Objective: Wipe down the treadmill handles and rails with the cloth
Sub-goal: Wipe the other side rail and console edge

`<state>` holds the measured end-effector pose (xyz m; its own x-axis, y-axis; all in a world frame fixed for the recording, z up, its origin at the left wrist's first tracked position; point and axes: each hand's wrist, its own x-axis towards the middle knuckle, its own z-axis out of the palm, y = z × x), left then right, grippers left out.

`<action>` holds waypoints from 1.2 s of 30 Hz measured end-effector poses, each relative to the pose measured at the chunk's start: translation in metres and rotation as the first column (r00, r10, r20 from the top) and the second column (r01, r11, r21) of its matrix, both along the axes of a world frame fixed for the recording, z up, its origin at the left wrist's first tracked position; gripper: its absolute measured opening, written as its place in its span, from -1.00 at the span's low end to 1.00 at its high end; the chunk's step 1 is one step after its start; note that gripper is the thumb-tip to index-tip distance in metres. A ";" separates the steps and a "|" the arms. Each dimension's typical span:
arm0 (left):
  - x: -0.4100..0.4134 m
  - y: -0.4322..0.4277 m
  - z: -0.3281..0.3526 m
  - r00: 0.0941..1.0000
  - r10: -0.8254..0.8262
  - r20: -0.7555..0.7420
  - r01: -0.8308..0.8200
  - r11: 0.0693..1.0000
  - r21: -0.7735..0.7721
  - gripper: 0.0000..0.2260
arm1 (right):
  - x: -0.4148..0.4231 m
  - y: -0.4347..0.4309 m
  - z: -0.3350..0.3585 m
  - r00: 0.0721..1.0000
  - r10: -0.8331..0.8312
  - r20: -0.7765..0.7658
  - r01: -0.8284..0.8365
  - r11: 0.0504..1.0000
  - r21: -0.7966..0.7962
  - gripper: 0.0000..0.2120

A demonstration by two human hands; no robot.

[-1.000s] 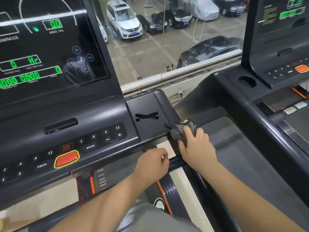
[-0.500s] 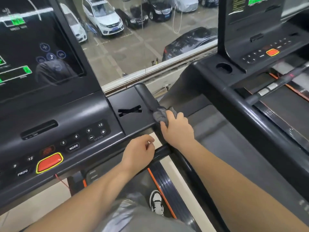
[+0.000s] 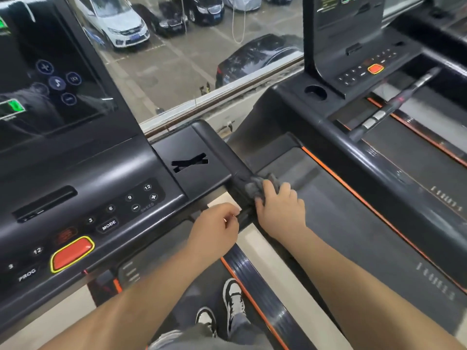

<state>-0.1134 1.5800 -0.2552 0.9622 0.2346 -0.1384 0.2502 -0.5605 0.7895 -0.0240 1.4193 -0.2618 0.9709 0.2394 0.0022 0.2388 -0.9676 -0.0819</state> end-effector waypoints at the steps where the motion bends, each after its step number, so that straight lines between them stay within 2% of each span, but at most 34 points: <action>1: -0.004 0.003 -0.001 1.000 -0.006 0.001 0.006 1.000 0.003 -0.79 | 0.010 0.012 0.001 1.000 -0.007 -0.011 0.007 1.000 0.016 -0.58; 4: -0.009 0.011 0.005 0.999 -0.033 0.029 0.032 0.999 0.034 -0.79 | 0.027 0.036 0.001 0.998 -0.043 -0.056 0.045 0.998 0.045 -0.58; 6: -0.010 0.012 0.012 0.999 -0.034 0.031 0.033 0.999 0.023 -0.80 | 0.016 0.030 0.002 0.999 -0.027 -0.030 0.028 0.998 0.060 -0.56; 10: -0.015 0.000 0.011 0.997 -0.070 0.039 0.069 0.998 0.010 -0.78 | -0.040 -0.021 0.005 0.993 0.110 0.040 -0.108 0.993 -0.043 -0.46; 14: -0.015 -0.014 -0.004 0.985 -0.160 0.060 0.157 0.986 0.049 -0.77 | -0.076 -0.063 0.006 0.992 0.124 0.035 -0.122 0.991 -0.052 -0.40; 19: -0.002 -0.011 0.001 0.996 -0.084 0.027 0.084 0.996 -0.002 -0.79 | -0.055 -0.053 0.003 0.993 0.115 -0.028 -0.118 0.988 -0.105 -0.47; 25: -0.010 0.002 0.000 0.995 0.096 -0.029 -0.097 0.995 -0.033 -0.80 | 0.008 0.000 0.005 0.992 0.110 -0.056 -0.112 0.993 -0.026 -0.47; 28: -0.019 -0.002 0.001 0.990 0.124 -0.071 -0.128 0.991 -0.046 -0.80 | 0.038 0.034 0.007 0.987 0.126 -0.097 -0.124 0.992 0.026 -0.45; 34: -0.034 -0.011 0.006 0.991 0.126 -0.051 -0.123 0.991 0.056 -0.75 | 0.067 0.048 0.010 0.929 0.189 -0.317 -0.135 0.973 0.186 -0.43; 36: -0.036 -0.016 0.005 0.988 0.147 -0.038 -0.146 0.989 0.028 -0.76 | 0.051 0.029 0.009 0.946 0.238 -0.218 -0.197 0.961 0.195 -0.44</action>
<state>-0.1495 1.5645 -0.2504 0.9111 0.3763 -0.1681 0.3618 -0.5350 0.7634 0.0268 1.4480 -0.2529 0.8722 0.4612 -0.1629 0.3958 -0.8612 -0.3189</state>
